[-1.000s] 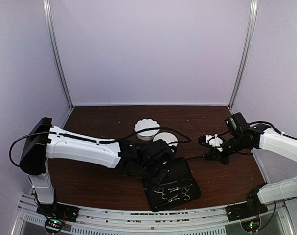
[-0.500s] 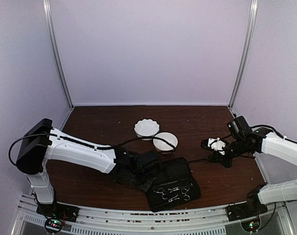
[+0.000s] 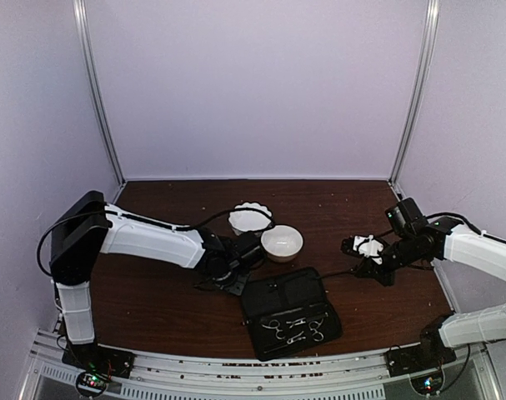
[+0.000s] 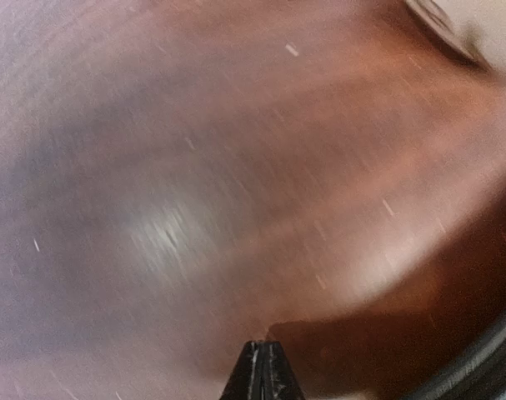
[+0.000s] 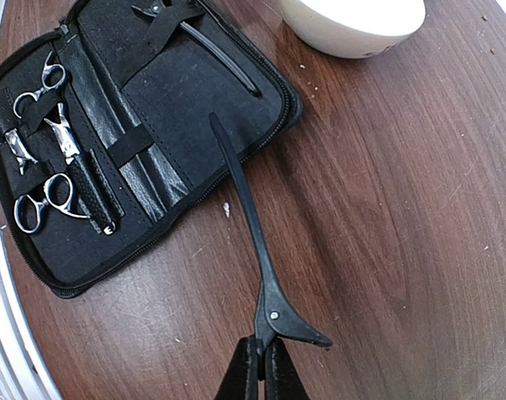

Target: Sort the hair-cutting tools

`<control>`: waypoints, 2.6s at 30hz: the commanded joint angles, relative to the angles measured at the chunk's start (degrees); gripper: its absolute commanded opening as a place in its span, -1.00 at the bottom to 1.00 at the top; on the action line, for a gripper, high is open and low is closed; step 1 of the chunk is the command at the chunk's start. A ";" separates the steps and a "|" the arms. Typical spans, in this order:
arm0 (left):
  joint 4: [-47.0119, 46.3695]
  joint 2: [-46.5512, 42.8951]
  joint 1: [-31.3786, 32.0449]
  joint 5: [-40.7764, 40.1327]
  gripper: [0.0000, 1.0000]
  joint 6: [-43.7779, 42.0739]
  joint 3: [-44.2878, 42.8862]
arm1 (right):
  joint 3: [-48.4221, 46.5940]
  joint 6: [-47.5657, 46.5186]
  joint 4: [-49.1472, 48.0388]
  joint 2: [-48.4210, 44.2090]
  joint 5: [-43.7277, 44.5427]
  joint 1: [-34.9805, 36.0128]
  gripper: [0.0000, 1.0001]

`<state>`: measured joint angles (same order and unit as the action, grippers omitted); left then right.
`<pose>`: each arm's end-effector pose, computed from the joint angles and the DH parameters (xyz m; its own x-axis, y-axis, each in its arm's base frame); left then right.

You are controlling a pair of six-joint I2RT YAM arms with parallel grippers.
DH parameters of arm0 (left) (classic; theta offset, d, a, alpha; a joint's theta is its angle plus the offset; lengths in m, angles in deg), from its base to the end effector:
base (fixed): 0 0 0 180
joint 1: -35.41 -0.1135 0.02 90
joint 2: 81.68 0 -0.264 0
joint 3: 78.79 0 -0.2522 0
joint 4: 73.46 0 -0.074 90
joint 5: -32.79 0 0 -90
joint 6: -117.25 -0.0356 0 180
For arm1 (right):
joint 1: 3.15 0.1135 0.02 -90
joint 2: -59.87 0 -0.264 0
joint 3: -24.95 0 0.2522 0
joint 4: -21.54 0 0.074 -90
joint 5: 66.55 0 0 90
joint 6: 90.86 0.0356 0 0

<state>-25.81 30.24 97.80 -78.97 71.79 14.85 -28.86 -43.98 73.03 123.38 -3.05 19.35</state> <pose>0.1864 -0.3280 0.1471 -0.8587 0.2362 -0.4548 0.2400 0.9695 0.0504 0.1804 0.0919 0.2145 -0.2210 -0.7537 -0.6190 -0.9483 0.3142 -0.0440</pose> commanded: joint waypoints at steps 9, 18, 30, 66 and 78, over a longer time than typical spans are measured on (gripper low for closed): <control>-0.24 -8.51 -2.18 0.42 -0.31 1.82 2.08 | 0.19 0.29 -0.06 -1.79 -0.04 -0.31 -1.00; -9.44 -14.59 -1.35 20.31 -0.17 5.20 8.62 | -0.24 0.58 -0.32 -1.28 -0.92 -0.29 -1.00; -7.45 -7.69 0.63 20.65 -0.57 9.45 7.40 | -0.14 0.66 -0.22 -1.76 -0.96 -0.27 -1.00; -3.65 -6.89 -0.67 17.30 -0.62 8.79 4.76 | -0.31 0.76 -0.38 -0.75 -1.62 -0.27 -0.99; -2.22 -3.36 -0.87 16.86 -0.74 6.46 0.83 | -0.39 0.97 -0.42 -0.41 -1.19 -0.27 -0.99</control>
<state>-28.10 25.93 97.27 -62.31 79.22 17.93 -28.86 -43.95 72.99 122.90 -3.75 19.33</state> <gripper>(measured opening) 0.129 0.019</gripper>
